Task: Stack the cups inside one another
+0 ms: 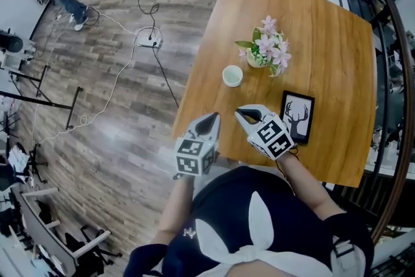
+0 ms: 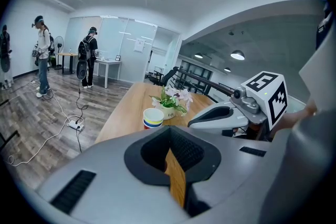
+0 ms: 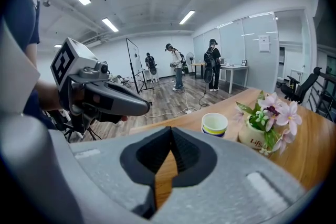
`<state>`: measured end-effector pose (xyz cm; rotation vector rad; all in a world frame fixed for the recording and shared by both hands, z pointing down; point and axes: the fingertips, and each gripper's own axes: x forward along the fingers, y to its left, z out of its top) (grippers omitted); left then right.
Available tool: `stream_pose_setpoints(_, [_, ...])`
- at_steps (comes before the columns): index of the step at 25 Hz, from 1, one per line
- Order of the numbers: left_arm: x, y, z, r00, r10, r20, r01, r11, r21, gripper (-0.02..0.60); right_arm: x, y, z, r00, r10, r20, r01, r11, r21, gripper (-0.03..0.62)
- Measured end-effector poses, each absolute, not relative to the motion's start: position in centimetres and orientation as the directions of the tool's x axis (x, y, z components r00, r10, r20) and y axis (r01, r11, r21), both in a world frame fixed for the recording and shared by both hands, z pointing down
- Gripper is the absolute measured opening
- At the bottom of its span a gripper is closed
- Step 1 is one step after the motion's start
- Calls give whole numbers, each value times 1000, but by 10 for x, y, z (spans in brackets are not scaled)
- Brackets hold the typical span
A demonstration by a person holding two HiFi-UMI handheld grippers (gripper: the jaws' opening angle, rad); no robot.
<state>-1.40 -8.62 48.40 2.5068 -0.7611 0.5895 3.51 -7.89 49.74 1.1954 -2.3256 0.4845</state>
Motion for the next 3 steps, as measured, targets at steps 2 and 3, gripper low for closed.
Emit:
stream_pose_setpoints(2, [-17,-85,485,755,-405,516,-600,-745,293,17,33,-77,500,-505,-650,567,-824,558,-95,-2])
stream_pose_setpoints(3, [-18,-84,485,754,-405,517,-600,-744,293,17,32,-76,501,-506,-647,570,-824,559,-96,-2])
